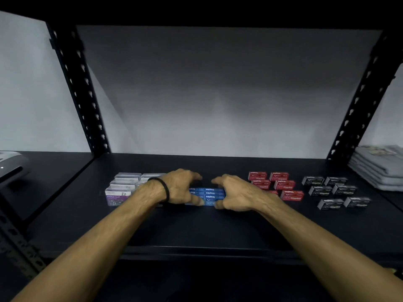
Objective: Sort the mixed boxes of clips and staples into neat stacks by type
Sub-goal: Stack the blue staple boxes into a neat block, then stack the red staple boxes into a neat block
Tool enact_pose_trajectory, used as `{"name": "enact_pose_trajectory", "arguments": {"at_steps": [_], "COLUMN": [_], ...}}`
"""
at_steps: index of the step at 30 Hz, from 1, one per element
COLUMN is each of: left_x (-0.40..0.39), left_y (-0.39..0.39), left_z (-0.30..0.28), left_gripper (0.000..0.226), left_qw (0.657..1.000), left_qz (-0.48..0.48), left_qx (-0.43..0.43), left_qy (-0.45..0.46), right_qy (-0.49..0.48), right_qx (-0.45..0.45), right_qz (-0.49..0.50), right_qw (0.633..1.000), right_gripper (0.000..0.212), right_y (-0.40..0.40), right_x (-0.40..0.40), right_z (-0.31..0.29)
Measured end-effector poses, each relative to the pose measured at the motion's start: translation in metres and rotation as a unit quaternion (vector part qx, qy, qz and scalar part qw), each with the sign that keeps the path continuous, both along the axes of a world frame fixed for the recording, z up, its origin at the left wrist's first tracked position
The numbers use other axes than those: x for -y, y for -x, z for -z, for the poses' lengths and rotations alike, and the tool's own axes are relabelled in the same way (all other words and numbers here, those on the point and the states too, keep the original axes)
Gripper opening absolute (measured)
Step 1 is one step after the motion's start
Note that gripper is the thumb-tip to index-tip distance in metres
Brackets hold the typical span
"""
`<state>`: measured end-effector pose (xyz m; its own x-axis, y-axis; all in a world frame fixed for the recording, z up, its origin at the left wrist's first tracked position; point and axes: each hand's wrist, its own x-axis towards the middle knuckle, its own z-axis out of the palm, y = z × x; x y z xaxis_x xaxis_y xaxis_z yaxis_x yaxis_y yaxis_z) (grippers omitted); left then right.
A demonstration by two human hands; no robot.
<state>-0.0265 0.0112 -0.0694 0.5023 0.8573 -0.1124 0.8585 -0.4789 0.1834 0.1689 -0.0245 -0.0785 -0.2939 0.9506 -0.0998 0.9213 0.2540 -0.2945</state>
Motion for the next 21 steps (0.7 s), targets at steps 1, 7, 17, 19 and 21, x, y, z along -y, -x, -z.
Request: {"name": "enact_pose_trajectory", "arguments": {"at_steps": [1, 7, 17, 19, 21], "left_x": [0.001, 0.005, 0.016, 0.016, 0.014], "left_y": [-0.001, -0.033, -0.131, -0.142, -0.152], "left_z": [-0.004, -0.019, 0.010, 0.016, 0.022], "left_gripper": [0.088, 0.068, 0.036, 0.038, 0.036], "left_qw": [1.000, 0.989, 0.979, 0.979, 0.980], "left_qz": [0.000, 0.030, 0.099, 0.097, 0.092], "left_qx": [0.004, 0.119, 0.170, 0.171, 0.173], "left_qy": [-0.012, -0.083, -0.055, -0.046, -0.042], "right_qy": [-0.001, -0.039, -0.062, -0.058, -0.061], "right_qx": [-0.004, -0.035, 0.047, 0.053, 0.056], "right_qz": [0.002, 0.043, 0.133, 0.137, 0.136], "right_qw": [1.000, 0.998, 0.988, 0.987, 0.987], "right_gripper": [0.082, 0.064, 0.034, 0.033, 0.031], "right_y": [-0.004, -0.046, -0.145, -0.155, -0.161], "right_x": [0.001, 0.010, 0.030, 0.035, 0.039], "right_z": [-0.003, -0.030, -0.021, -0.014, -0.008]}}
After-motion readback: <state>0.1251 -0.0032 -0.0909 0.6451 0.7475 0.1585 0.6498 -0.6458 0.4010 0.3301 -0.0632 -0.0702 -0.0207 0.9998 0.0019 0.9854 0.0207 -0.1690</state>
